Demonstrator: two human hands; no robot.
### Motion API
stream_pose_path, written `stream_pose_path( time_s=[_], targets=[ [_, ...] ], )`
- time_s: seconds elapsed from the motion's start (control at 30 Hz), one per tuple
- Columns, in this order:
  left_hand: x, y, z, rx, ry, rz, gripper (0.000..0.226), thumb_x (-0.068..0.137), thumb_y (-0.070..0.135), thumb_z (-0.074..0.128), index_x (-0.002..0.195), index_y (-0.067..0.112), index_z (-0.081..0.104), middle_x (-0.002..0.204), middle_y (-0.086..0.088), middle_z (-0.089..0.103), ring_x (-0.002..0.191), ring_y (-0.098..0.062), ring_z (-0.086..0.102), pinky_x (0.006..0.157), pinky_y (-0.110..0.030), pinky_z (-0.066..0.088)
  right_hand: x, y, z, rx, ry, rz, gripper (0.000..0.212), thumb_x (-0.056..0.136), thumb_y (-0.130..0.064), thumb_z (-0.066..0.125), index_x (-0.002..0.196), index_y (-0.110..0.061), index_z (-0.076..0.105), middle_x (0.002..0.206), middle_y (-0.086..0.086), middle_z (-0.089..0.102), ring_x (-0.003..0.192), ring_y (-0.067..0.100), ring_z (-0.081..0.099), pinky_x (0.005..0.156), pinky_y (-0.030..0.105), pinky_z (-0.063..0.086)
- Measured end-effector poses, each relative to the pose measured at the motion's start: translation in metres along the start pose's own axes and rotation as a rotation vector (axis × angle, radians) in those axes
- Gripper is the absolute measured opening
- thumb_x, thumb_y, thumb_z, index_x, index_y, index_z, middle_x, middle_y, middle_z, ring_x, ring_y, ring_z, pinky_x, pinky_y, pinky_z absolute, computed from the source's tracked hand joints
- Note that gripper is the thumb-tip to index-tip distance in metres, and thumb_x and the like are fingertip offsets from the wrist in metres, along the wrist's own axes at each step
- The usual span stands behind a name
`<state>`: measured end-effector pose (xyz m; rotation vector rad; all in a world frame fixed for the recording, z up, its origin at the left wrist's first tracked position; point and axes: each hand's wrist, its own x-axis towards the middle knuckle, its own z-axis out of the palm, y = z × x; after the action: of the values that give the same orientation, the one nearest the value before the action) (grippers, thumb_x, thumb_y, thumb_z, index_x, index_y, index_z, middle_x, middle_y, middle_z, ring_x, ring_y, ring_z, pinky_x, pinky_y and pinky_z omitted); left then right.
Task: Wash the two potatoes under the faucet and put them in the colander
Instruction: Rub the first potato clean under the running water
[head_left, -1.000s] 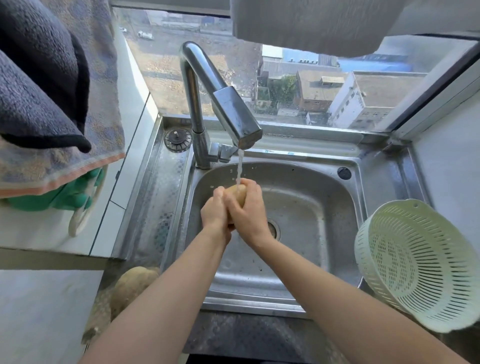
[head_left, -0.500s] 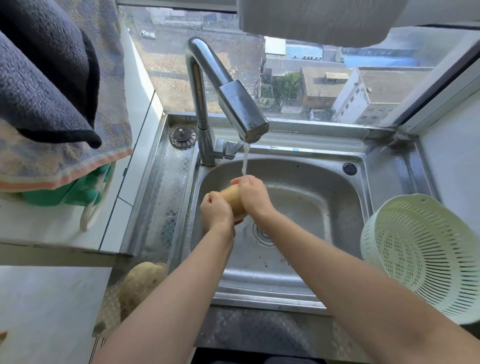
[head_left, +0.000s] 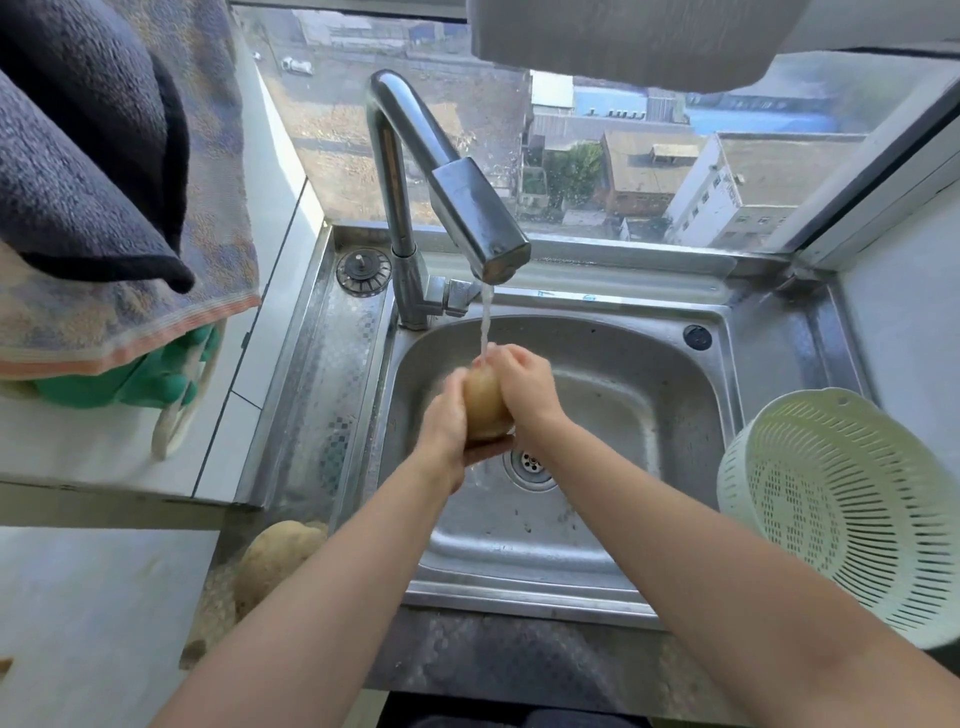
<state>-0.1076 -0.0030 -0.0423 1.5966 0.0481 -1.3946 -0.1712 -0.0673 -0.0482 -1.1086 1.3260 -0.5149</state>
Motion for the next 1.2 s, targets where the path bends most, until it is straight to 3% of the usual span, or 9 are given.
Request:
stream_pose_path(
  time_s=[0.07,0.13,0.3,0.5,0.67,0.8,0.87,1.03,1.2],
  targets=[
    [-0.006,-0.011,0.008,0.145,0.027,0.272,0.029,0.094,0.04,0.058,0.105,0.013,0.059,0.103,-0.013,0.066,0.084,-0.023,0.067,0.075,-0.045,0.062,0.004,-0.007,0.005,0.087,0.121,0.192,0.033,0.088,-0.025,0.047,0.061,-0.019,0.065,0.078,0.007,0.066,0.079,0.025,0.059,0.074,0.035,0.05],
    [-0.002,-0.012,0.01,0.134,0.159,0.331,0.033,0.091,0.044,0.06,0.102,0.012,0.063,0.094,-0.01,0.068,0.076,-0.021,0.066,0.066,-0.041,0.062,-0.005,-0.006,0.01,0.026,0.139,0.109,0.036,0.093,-0.027,0.042,0.065,-0.02,0.064,0.083,0.008,0.067,0.081,0.024,0.06,0.074,0.035,0.05],
    [0.006,0.004,-0.008,-0.05,0.036,-0.125,0.039,0.087,0.043,0.036,0.068,0.016,0.057,0.048,-0.002,0.05,0.039,-0.018,0.043,0.038,-0.016,0.03,-0.025,0.013,0.007,-0.248,-0.063,-0.404,0.03,0.083,-0.04,0.061,0.108,-0.022,0.063,0.099,0.0,0.069,0.092,0.014,0.064,0.081,0.027,0.053],
    [-0.001,-0.018,0.012,0.262,0.23,0.329,0.052,0.09,0.059,0.048,0.09,0.009,0.061,0.079,-0.011,0.07,0.061,-0.02,0.061,0.055,-0.034,0.054,-0.005,0.002,0.008,-0.118,0.175,-0.048,0.033,0.096,-0.031,0.044,0.094,-0.013,0.071,0.088,0.004,0.07,0.085,0.018,0.061,0.076,0.029,0.044],
    [0.011,0.002,0.001,0.064,0.121,0.04,0.041,0.092,0.04,0.036,0.09,0.009,0.064,0.071,-0.01,0.061,0.054,-0.022,0.055,0.043,-0.022,0.043,-0.024,0.017,0.006,-0.199,-0.005,-0.315,0.034,0.08,-0.037,0.068,0.111,-0.029,0.058,0.109,0.002,0.062,0.099,0.017,0.06,0.087,0.031,0.053],
    [0.0,-0.017,0.011,0.108,0.161,0.332,0.044,0.088,0.06,0.042,0.098,0.02,0.059,0.089,-0.009,0.069,0.078,-0.029,0.069,0.07,-0.05,0.06,-0.004,0.0,0.006,-0.074,0.106,-0.081,0.017,0.089,-0.033,0.059,0.097,-0.02,0.067,0.097,0.004,0.07,0.096,0.022,0.064,0.089,0.039,0.053],
    [0.0,-0.021,0.013,0.15,0.172,0.408,0.042,0.085,0.061,0.047,0.097,0.023,0.06,0.089,-0.006,0.071,0.08,-0.028,0.069,0.069,-0.046,0.06,-0.007,0.001,0.01,-0.093,0.161,-0.103,0.026,0.094,-0.032,0.05,0.1,-0.016,0.069,0.098,0.005,0.072,0.094,0.02,0.064,0.088,0.037,0.051],
    [0.007,-0.004,-0.001,-0.06,0.113,-0.022,0.039,0.089,0.042,0.036,0.08,0.015,0.063,0.061,-0.005,0.059,0.048,-0.02,0.051,0.044,-0.02,0.037,-0.024,0.013,0.003,-0.223,-0.064,-0.55,0.02,0.085,-0.031,0.06,0.097,-0.018,0.068,0.11,0.002,0.062,0.104,0.014,0.06,0.093,0.024,0.047],
    [-0.007,-0.021,0.008,0.188,0.074,0.138,0.07,0.086,0.07,0.03,0.08,0.007,0.06,0.058,-0.009,0.058,0.037,-0.016,0.043,0.039,-0.02,0.032,0.002,-0.002,-0.002,-0.201,-0.006,-0.144,0.02,0.088,-0.023,0.054,0.072,-0.022,0.067,0.076,-0.001,0.067,0.082,0.018,0.061,0.08,0.032,0.05]
  ],
)
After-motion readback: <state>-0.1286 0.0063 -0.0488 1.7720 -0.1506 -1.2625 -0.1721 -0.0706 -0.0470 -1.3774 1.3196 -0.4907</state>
